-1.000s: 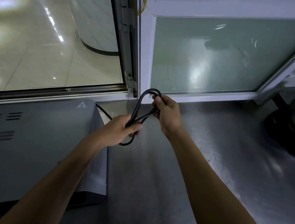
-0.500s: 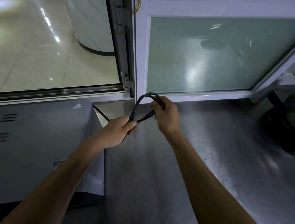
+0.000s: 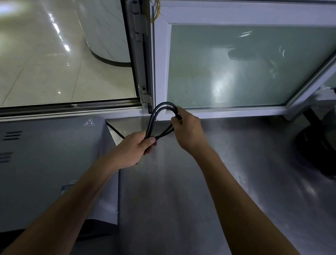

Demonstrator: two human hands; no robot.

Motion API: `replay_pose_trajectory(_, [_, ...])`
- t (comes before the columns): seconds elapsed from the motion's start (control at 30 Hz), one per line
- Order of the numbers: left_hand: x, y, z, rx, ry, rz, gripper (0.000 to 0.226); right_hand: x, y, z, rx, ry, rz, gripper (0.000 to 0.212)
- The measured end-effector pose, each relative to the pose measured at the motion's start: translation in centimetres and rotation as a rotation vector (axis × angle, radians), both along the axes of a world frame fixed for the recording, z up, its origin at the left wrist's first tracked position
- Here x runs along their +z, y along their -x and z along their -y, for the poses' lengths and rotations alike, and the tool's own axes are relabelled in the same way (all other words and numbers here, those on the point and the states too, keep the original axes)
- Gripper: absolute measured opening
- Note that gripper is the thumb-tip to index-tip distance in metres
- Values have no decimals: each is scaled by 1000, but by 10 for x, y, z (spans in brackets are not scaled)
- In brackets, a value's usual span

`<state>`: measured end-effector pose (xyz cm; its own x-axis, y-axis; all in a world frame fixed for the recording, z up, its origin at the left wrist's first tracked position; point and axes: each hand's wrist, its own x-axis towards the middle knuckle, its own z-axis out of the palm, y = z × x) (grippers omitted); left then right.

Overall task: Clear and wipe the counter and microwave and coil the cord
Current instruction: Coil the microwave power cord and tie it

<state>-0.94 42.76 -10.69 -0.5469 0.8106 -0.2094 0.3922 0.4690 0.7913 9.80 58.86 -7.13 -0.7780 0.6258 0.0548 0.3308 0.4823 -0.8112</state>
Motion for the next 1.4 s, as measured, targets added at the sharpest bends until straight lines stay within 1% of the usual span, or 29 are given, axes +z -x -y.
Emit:
replay_pose_trajectory(0.17, [12, -6, -5, 52, -46, -64, 32, 13, -1, -1, -15, -27, -88, 32])
replay_pose_trajectory(0.27, [22, -5, -5, 81, -103, -110, 33, 26, 0, -5, -60, -87, -148, 33])
replay_pose_trajectory(0.37, [31, -3, -2, 105, -174, -75, 31, 42, 3, -7, -97, -174, -239, 30])
replay_pose_trajectory(0.5, [41, 3, 2, 162, -253, -25, 28, 73, 16, -7, -92, -269, -329, 28])
replay_pose_trajectory(0.63, [58, 15, 4, 213, -316, -15, 39, 106, 37, -8, -94, -315, -395, 27])
replay_pose_trajectory(0.73, [68, 28, 6, 237, -347, -36, 48, 128, 59, -11, -76, -356, -406, 31])
replay_pose_trajectory(0.8, [75, 35, 6, 246, -378, -17, 43, 141, 75, -15, -72, -396, -408, 30])
replay_pose_trajectory(0.9, [89, 39, 6, 254, -405, 28, 33, 154, 99, -23, -69, -473, -426, 20])
replay_pose_trajectory(1.0, [94, 42, 5, 234, -428, 66, 32, 162, 116, -32, -85, -540, -415, 16])
replay_pose_trajectory(1.1, [97, 44, 4, 200, -428, 61, 33, 170, 130, -39, -124, -554, -350, 12])
replay_pose_trajectory(1.13, [96, 45, 3, 196, -428, 65, 34, 171, 134, -41, -132, -563, -341, 15])
replay_pose_trajectory(1.27, [91, 51, -2, 186, -456, 88, 34, 175, 146, -46, -174, -583, -339, 39])
replay_pose_trajectory(1.33, [89, 51, -3, 184, -463, 85, 34, 177, 147, -45, -170, -601, -344, 43])
replay_pose_trajectory(1.4, [87, 51, -5, 181, -455, 102, 34, 176, 148, -48, -161, -682, -341, 37])
